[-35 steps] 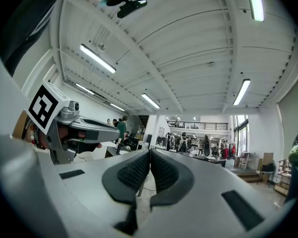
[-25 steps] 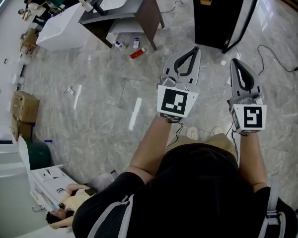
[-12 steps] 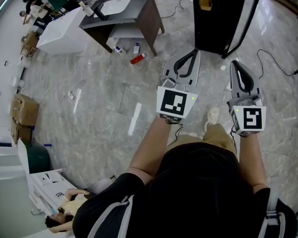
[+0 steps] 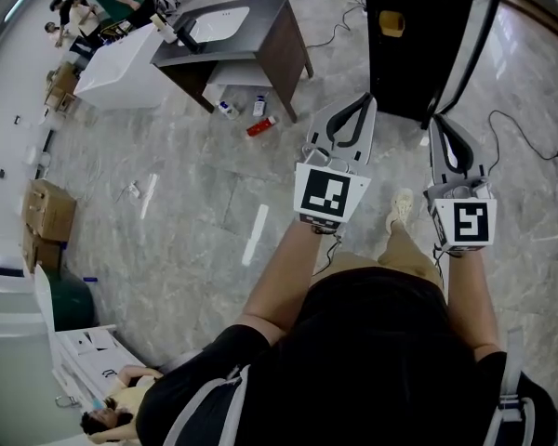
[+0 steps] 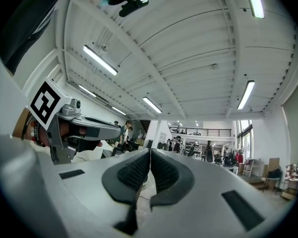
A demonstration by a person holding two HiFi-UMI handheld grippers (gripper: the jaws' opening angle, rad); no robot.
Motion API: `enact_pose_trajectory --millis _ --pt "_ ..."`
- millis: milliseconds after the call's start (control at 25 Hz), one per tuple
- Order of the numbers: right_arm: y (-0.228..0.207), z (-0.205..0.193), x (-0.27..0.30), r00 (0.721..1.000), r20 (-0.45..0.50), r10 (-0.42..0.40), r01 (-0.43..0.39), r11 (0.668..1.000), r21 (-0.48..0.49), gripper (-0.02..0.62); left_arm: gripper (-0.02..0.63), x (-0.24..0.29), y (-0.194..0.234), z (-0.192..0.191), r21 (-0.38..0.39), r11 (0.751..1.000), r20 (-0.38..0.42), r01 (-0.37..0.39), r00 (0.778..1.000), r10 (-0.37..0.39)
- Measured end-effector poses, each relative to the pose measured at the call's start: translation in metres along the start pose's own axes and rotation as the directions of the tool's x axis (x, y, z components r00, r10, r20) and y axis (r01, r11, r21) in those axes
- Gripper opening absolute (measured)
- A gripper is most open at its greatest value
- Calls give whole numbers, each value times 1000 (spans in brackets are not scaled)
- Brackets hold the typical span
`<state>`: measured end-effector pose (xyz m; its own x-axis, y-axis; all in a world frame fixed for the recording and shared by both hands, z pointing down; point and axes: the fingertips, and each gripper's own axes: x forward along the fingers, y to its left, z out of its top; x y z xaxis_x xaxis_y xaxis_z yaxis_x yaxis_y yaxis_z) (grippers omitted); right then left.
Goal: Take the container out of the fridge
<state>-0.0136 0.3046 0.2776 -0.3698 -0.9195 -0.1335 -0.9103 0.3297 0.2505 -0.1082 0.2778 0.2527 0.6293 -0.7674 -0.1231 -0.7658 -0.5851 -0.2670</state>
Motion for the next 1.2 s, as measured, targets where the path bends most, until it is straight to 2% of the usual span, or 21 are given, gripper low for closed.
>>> enact_pose_trajectory --millis 160,520,840,1200 --pt "-39 -20 51 1000 15 2 -2 1000 -13 37 21 63 18 -16 4 1000 3 4 1000 -4" --pt "-165 -50 174 1000 17 -4 4 1000 -5 37 21 230 53 -37 10 1000 -15 22 1000 -21" --pt "-255 -81 287 999 19 39 -39 999 -10 37 21 368 94 -61 2 1000 -33 9 999 -8" --pt "-303 -133 373 994 -12 110 -110 993 52 37 21 447 130 -106 -9 998 -107 -56 993 55"
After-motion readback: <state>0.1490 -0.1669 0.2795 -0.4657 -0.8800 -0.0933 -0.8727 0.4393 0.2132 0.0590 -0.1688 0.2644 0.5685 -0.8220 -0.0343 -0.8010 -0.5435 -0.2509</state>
